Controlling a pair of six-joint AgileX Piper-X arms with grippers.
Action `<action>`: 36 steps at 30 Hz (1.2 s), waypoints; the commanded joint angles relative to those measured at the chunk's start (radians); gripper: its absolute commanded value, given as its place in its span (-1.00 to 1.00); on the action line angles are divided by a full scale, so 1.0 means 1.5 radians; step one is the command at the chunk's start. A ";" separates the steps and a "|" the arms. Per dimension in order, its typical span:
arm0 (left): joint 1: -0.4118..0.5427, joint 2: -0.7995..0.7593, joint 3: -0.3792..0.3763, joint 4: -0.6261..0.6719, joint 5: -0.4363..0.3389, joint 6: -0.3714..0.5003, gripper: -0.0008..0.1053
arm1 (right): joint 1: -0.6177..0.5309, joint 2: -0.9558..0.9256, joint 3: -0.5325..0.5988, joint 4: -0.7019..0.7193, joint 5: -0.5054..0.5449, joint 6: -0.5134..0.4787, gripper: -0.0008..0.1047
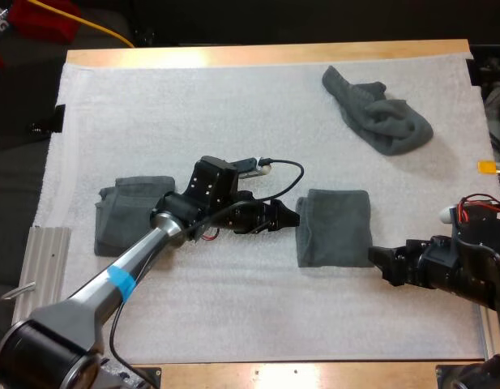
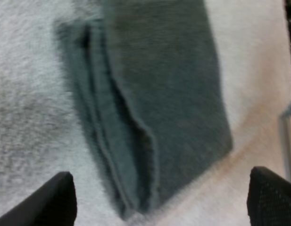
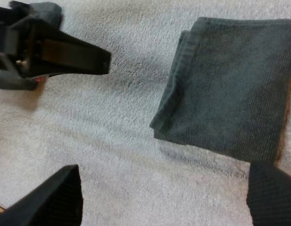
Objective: Pick towel from pile, fold and stack
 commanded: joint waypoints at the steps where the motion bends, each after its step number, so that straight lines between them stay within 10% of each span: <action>1: -0.006 0.006 -0.004 -0.008 -0.015 -0.011 0.37 | 0.001 -0.004 -0.004 0.005 -0.005 -0.008 0.34; 12: -0.047 0.063 -0.004 -0.013 -0.096 -0.033 0.37 | 0.001 -0.004 -0.004 0.005 -0.005 -0.008 0.34; 36: -0.069 0.156 -0.030 -0.102 0.003 -0.105 0.37 | 0.001 -0.004 -0.004 0.040 -0.005 -0.031 0.34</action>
